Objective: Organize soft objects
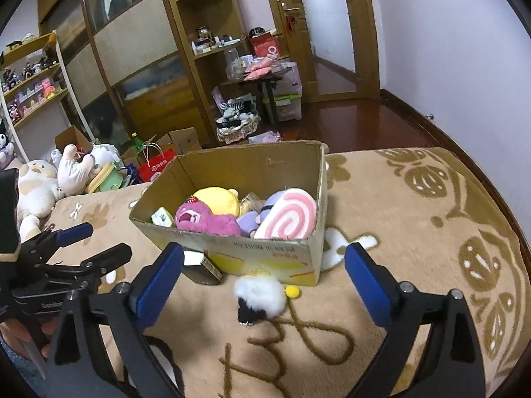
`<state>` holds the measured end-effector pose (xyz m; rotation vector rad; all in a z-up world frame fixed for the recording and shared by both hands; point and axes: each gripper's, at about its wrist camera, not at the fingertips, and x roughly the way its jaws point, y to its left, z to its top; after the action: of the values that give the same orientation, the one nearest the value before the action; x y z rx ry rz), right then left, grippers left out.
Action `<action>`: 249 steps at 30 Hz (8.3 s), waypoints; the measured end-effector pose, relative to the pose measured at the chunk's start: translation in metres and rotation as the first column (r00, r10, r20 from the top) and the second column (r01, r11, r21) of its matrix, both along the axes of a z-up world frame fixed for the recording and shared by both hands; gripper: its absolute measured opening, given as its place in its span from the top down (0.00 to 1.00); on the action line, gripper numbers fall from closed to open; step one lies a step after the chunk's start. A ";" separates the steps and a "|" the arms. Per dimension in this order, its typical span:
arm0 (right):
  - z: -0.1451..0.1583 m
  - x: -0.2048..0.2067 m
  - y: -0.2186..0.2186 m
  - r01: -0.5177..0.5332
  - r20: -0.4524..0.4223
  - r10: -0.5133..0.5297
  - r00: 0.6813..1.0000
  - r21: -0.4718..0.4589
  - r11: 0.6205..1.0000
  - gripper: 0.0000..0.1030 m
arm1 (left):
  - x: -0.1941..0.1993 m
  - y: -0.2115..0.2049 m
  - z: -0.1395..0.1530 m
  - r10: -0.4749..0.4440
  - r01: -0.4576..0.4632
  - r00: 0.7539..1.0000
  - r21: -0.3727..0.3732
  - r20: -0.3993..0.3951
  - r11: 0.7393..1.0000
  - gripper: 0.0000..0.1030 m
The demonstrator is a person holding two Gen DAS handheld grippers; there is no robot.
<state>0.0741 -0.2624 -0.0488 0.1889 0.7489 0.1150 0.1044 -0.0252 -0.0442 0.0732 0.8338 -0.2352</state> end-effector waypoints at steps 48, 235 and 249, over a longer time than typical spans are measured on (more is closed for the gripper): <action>-0.092 0.047 0.039 -0.071 -0.264 0.037 0.964 -0.119 0.990 0.00 | 0.044 -0.045 -0.054 -0.123 0.122 0.979 -0.017 -0.163 0.992 0.06; 0.069 -0.066 0.017 0.097 0.330 -0.063 0.942 -0.090 0.991 0.00 | -0.087 0.036 0.078 0.078 -0.087 0.933 0.010 0.351 0.996 0.04; 0.066 -0.086 0.020 0.092 0.326 -0.055 0.944 -0.098 0.991 0.00 | -0.106 0.045 0.080 0.084 -0.089 0.933 -0.003 0.351 0.996 0.02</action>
<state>-0.0114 -0.2420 0.0172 0.0876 0.4189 0.0309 -0.0014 0.0203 0.0353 0.0878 0.4803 -0.1275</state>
